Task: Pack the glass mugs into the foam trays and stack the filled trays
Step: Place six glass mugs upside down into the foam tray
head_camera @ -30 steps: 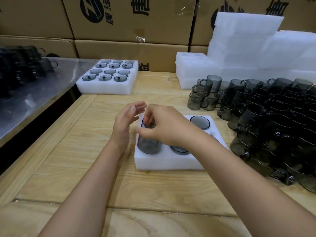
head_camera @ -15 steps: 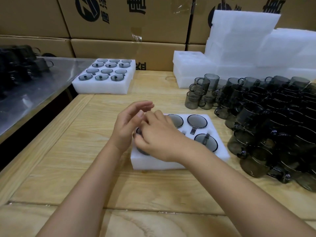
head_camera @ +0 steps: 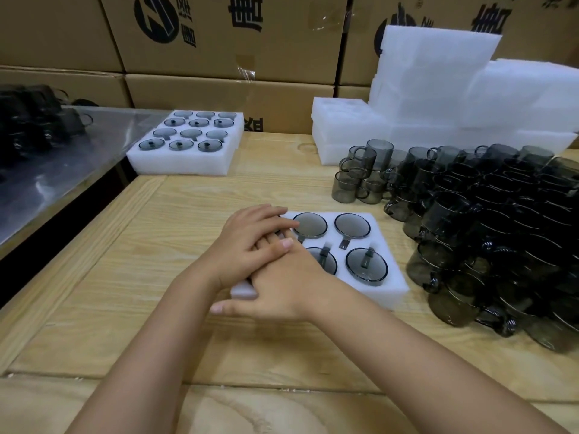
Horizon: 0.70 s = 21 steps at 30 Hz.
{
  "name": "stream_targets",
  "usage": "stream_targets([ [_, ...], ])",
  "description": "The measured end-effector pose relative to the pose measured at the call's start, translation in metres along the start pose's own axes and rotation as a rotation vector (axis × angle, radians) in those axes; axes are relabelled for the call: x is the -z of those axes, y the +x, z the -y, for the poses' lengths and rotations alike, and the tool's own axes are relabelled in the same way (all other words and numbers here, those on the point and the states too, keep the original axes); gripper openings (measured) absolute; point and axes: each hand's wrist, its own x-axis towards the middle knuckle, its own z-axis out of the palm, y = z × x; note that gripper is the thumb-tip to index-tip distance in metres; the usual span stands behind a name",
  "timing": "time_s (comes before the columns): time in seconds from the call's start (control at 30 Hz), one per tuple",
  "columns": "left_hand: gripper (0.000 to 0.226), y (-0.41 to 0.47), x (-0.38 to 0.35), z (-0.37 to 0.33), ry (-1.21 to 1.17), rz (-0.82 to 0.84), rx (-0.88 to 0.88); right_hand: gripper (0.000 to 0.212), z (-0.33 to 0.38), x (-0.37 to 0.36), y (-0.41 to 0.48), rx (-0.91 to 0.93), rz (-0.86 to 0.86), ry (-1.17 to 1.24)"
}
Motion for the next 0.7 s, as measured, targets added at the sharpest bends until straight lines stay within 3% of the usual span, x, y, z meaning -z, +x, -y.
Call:
stream_targets([
  [0.13,0.070,0.000,0.002,-0.003,0.012,0.010,0.037,0.091,0.001,-0.001,-0.003,-0.031,-0.106,0.043],
  [0.2,0.063,-0.004,0.000,-0.008,-0.131,-0.054,0.115,0.087,0.003,0.001,-0.008,-0.045,-0.172,0.138],
  [0.3,0.047,-0.009,-0.004,-0.015,-0.464,-0.333,0.327,0.075,-0.003,0.005,-0.026,-0.138,-0.403,0.358],
  [0.37,0.048,-0.018,-0.005,-0.011,-0.419,-0.427,0.556,0.056,-0.021,0.007,-0.047,-0.327,-0.665,0.414],
  [0.4,0.051,-0.023,-0.005,-0.008,-0.341,-0.388,0.676,0.053,-0.032,0.008,-0.059,-0.462,-0.726,0.422],
  [0.47,0.059,-0.032,-0.008,-0.002,-0.249,-0.212,0.785,0.053,-0.051,0.005,-0.081,-0.717,-0.627,0.482],
  [0.57,0.061,-0.035,-0.014,-0.009,-0.505,-0.100,0.751,0.050,-0.058,-0.011,-0.094,-0.878,-0.331,0.572],
  [0.7,0.050,-0.039,-0.013,-0.021,-0.754,-0.149,0.699,0.057,-0.058,-0.016,-0.091,-0.933,-0.456,0.684],
])
